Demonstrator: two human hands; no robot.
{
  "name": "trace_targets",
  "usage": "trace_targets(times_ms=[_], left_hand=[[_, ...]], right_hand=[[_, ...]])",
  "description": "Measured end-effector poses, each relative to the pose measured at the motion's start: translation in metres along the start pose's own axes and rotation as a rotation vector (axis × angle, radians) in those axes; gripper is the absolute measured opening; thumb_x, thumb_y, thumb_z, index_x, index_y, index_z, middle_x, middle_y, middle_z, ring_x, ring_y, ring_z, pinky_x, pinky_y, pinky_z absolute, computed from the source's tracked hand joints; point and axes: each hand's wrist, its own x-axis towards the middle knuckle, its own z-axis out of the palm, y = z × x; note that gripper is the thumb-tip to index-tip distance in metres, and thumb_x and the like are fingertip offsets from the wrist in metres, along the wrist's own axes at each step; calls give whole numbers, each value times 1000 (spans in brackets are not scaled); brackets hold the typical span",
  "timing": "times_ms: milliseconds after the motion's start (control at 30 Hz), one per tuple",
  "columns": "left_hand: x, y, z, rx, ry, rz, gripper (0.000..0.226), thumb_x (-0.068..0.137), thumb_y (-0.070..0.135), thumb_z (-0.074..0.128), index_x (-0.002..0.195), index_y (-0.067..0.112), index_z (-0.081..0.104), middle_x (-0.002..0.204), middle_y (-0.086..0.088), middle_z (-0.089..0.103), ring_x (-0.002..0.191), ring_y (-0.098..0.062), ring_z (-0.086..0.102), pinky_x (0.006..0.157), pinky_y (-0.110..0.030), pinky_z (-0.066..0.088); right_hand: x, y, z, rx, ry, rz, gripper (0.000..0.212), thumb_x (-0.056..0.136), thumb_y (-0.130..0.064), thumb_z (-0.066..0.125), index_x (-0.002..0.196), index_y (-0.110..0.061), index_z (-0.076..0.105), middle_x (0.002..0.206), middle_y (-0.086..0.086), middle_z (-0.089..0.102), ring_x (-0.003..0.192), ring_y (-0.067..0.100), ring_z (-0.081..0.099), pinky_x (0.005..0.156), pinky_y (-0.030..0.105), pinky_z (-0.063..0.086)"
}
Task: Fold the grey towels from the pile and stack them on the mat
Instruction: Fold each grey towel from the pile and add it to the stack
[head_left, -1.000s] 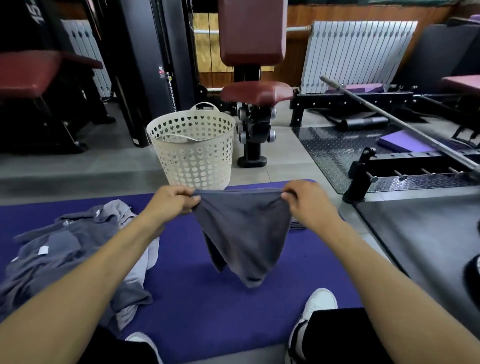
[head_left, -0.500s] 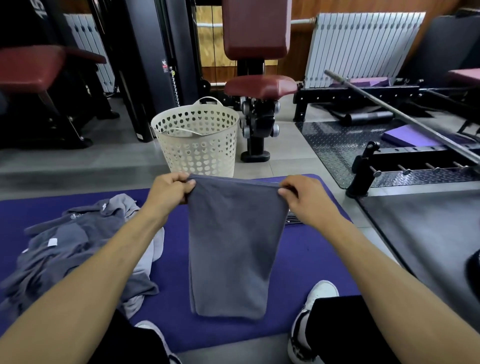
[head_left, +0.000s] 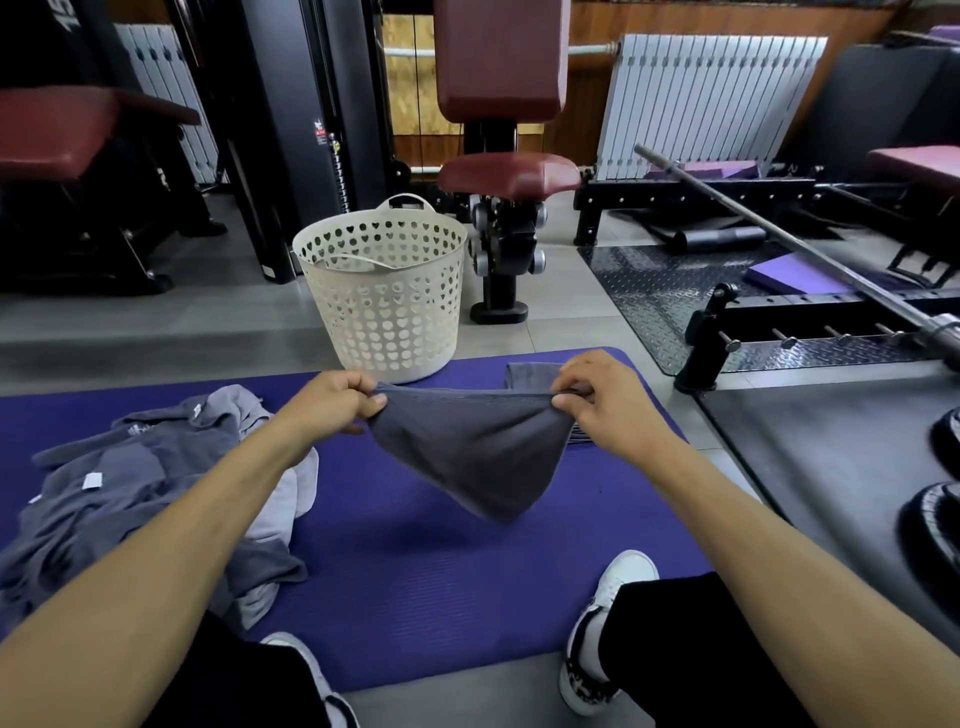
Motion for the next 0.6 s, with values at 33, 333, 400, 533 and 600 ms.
trace_targets(times_ms=[33,333,400,533,600], left_hand=[[-1,0,-1,-2,-23,1,16,91,5,63,77,12,63,73,2,63,76,-12,60,83,-35,55],[8,-5,12,-134,-150,-138,24,93,7,62,71,15,59,66,0,60,67,-16,57,63,-27,51],[19,-15,21,-46,-97,-188,18,93,8,62,75,14,63,65,1,62,68,-16,60,65,-30,55],[50,-36,39,154,43,-184,14,93,14,60,80,13,63,79,-4,64,73,-17,58,66,-29,50],[67,-39,42,124,136,-110,16,93,15,60,78,15,61,75,-3,63,71,-18,54,67,-28,45]], right_hand=[[-1,-1,-2,-6,-25,42,12,87,-10,70,97,-14,73,103,-6,61,96,11,56,90,21,43],[5,17,6,19,-471,416,13,92,-11,64,81,-15,70,77,1,64,72,16,60,67,30,53],[12,21,16,-97,-544,393,20,94,-15,61,75,-17,67,77,2,64,75,21,60,71,31,52],[34,26,36,-276,-471,351,25,97,-19,55,100,2,68,102,16,70,99,32,63,83,38,51],[49,29,40,-224,-324,330,24,98,-18,53,100,3,65,101,17,69,95,32,61,79,38,51]])
